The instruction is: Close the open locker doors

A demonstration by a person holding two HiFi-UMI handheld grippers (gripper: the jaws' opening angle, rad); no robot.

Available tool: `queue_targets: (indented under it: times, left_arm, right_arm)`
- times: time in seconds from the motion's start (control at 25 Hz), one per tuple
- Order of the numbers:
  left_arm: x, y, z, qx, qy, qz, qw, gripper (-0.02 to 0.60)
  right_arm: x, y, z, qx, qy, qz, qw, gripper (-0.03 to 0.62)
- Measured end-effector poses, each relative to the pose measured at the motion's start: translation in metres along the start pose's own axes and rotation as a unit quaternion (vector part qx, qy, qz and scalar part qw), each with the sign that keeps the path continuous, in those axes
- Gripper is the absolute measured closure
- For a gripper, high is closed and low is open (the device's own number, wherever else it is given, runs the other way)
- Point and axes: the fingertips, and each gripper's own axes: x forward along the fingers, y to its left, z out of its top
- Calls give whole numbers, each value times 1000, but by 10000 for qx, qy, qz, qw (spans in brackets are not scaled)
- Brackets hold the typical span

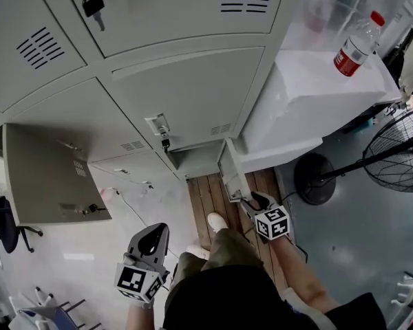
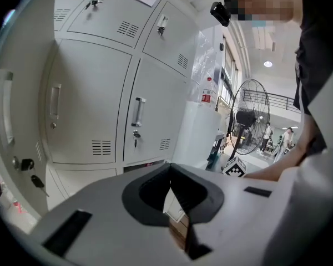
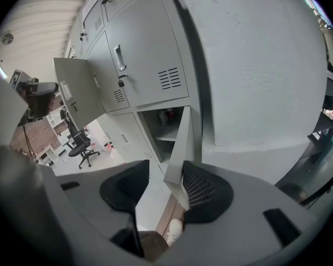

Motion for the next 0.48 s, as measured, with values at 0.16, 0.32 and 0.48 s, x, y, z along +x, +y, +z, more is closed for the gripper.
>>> queue_targets:
  times: [0.16,0.32,0.48]
  left_arm:
    - [-25,8,-9,-112,-127,190,9997,575]
    - [-54,17,-17,-178,-183,418,9988,575]
    - [-82,26,-27,-260,-324,621,9972,575]
  right_arm:
    - [7,17,0,-78,60,120,9999,404]
    - [16,38,0,-179,135,255,9994,404]
    - [28,62,2,-267,183,429,9986,404]
